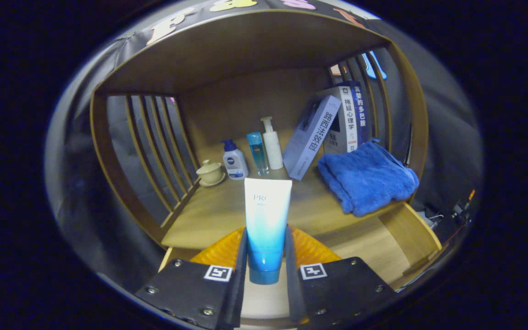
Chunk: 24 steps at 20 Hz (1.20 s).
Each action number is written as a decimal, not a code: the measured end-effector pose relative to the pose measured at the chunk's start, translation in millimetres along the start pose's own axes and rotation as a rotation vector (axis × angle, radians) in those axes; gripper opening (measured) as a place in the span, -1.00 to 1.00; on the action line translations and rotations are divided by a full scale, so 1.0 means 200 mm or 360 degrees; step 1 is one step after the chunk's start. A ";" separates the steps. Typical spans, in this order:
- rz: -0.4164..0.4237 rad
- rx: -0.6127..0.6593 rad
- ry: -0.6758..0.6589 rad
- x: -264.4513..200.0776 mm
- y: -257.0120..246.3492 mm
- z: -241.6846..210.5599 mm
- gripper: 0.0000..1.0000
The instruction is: Pull open the drawer, take out the items inside it, and place them on the countertop above the cabinet.
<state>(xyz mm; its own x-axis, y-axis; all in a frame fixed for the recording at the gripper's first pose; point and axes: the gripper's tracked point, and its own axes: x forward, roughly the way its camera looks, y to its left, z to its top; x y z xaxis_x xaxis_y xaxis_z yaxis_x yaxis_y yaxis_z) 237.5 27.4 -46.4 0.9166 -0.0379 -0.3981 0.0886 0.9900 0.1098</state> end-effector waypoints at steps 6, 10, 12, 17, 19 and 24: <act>-0.0119 -0.0061 0.0062 0.31 -0.01 -0.04 -0.20; -0.0178 -0.0061 0.0041 0.45 0.01 -0.05 -0.21; -0.0183 -0.0100 0.0037 0.50 0.02 -0.05 -0.21; -0.0175 -0.0163 0.0043 0.53 0.05 -0.03 -0.17; -0.0145 -0.0177 0.0008 0.48 0.08 -0.01 -0.04; -0.0077 -0.0300 -0.0012 0.32 0.15 -0.02 1.00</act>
<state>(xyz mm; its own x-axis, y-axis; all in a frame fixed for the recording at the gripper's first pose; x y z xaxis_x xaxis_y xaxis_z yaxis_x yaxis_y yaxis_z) 297.4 54.3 -73.4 0.9160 -0.0864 -0.3917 0.0587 0.9949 -0.0822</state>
